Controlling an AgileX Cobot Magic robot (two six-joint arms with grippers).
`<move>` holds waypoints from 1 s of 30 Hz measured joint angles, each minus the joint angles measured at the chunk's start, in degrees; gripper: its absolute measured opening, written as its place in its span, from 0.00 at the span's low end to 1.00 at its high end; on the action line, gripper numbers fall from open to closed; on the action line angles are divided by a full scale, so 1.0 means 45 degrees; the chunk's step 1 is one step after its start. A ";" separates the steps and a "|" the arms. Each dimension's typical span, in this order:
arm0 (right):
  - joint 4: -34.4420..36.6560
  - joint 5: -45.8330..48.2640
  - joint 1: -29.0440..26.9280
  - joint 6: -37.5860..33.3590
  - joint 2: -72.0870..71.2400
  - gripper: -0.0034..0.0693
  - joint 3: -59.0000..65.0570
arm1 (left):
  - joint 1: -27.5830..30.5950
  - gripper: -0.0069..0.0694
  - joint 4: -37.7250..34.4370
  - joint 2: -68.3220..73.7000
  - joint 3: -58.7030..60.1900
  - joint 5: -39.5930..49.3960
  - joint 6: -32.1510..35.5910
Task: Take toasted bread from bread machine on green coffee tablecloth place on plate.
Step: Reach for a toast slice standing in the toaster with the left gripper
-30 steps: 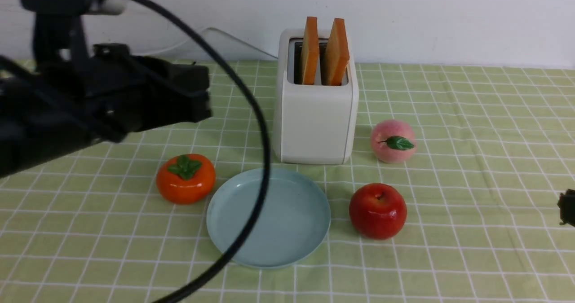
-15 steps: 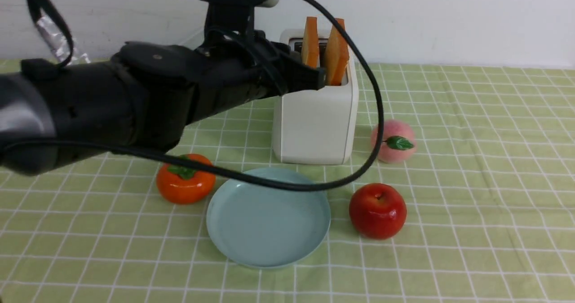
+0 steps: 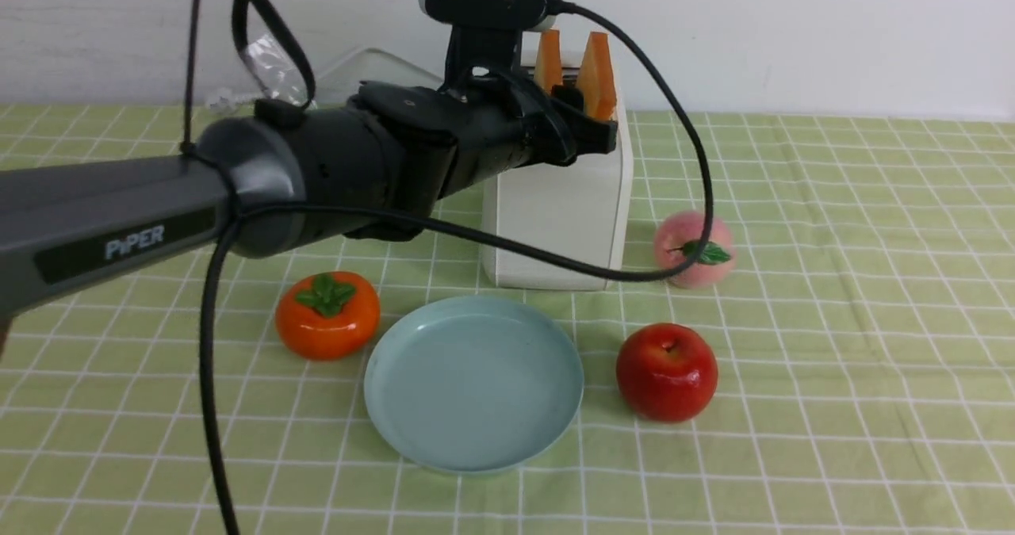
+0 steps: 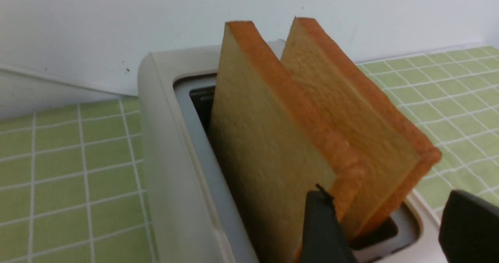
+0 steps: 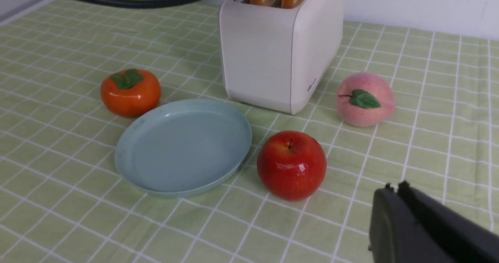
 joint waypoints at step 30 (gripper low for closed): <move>0.0000 -0.1730 0.0000 -0.0357 0.0000 0.07 0.0000 | 0.0000 0.19 -0.0133 0.1465 -0.1849 -0.1224 0.0034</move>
